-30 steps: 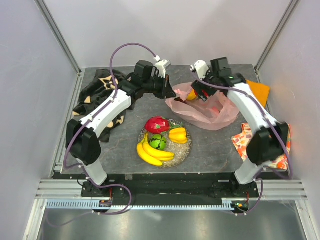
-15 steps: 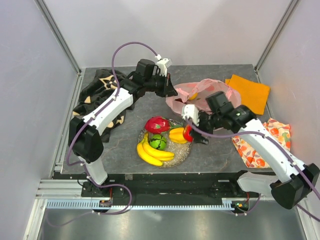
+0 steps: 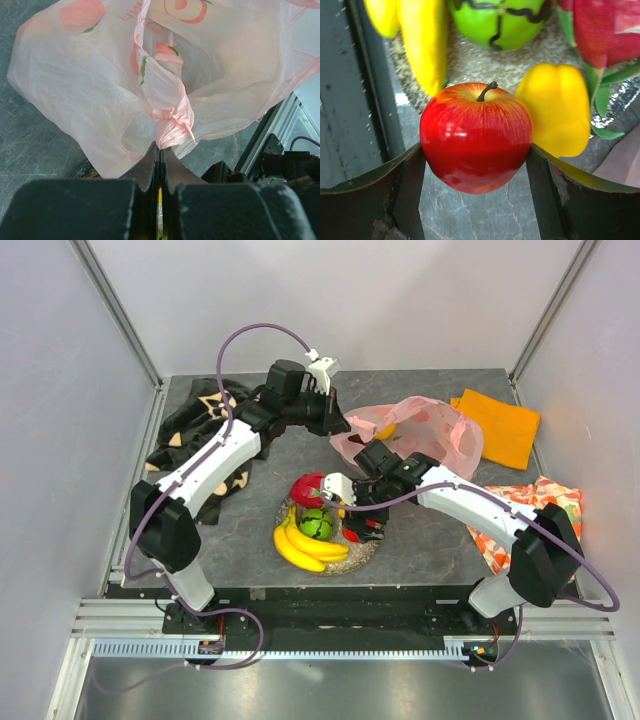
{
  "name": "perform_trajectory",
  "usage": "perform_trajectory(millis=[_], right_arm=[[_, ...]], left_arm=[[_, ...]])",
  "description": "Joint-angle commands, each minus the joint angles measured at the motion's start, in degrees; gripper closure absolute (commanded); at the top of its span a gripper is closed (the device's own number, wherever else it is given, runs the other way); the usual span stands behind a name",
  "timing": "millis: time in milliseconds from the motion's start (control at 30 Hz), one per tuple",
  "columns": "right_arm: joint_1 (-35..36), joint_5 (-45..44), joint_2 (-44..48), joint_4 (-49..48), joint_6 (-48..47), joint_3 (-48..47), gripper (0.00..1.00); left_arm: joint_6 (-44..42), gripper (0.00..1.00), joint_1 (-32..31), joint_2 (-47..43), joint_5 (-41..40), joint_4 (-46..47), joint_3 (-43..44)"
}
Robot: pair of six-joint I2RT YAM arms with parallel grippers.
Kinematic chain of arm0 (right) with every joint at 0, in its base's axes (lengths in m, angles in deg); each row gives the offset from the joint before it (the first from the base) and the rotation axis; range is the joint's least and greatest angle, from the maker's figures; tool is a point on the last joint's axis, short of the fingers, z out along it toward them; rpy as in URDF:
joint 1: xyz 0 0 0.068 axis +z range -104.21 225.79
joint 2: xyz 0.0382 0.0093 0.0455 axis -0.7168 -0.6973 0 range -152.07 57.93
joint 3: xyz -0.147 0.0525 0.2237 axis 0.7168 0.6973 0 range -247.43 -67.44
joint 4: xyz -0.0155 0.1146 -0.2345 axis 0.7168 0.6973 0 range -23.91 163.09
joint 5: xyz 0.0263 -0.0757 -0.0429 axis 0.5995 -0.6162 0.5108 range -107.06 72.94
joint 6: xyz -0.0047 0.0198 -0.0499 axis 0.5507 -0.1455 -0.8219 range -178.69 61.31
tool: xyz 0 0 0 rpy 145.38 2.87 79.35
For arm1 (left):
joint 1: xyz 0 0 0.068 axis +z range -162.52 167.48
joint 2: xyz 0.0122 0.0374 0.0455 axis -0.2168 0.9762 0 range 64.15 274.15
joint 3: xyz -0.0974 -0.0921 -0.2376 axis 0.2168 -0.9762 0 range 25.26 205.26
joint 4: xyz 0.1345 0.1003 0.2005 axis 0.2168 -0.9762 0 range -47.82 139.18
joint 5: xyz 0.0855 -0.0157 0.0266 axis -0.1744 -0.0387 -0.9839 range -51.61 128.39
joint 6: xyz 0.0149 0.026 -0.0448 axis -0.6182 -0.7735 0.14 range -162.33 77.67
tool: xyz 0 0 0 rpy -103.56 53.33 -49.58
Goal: Take the fake fruits out of the plastic bag
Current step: Place the fake fruit on the plate.
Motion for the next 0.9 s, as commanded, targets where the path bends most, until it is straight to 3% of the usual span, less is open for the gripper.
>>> perform_trajectory(millis=[0,467,733,767,867], right_arm=[[0.81,-2.92,-1.64,-6.62,5.56,-1.04,0.45],[5.73,-5.38,-4.81,-6.89,5.30,-0.87,0.37],[6.87,-8.01,-6.31,-7.95,6.97,-2.54,0.10],[6.87,-8.45,-6.13,-7.69,6.97,-2.71,0.02],[6.79,-10.38,-4.82,-6.10,6.62,-4.12,0.02]], left_arm=[[-3.01,0.98,0.28,-3.90,-0.97,1.21,-0.52],[-1.86,0.98,0.37,-2.58,0.44,1.48,0.45],[-1.95,0.98,0.37,-3.20,0.62,1.39,-0.34],[-1.95,0.98,0.37,-3.29,0.70,1.39,-0.43],[-1.86,0.98,0.28,-3.20,0.88,1.47,-0.43]])
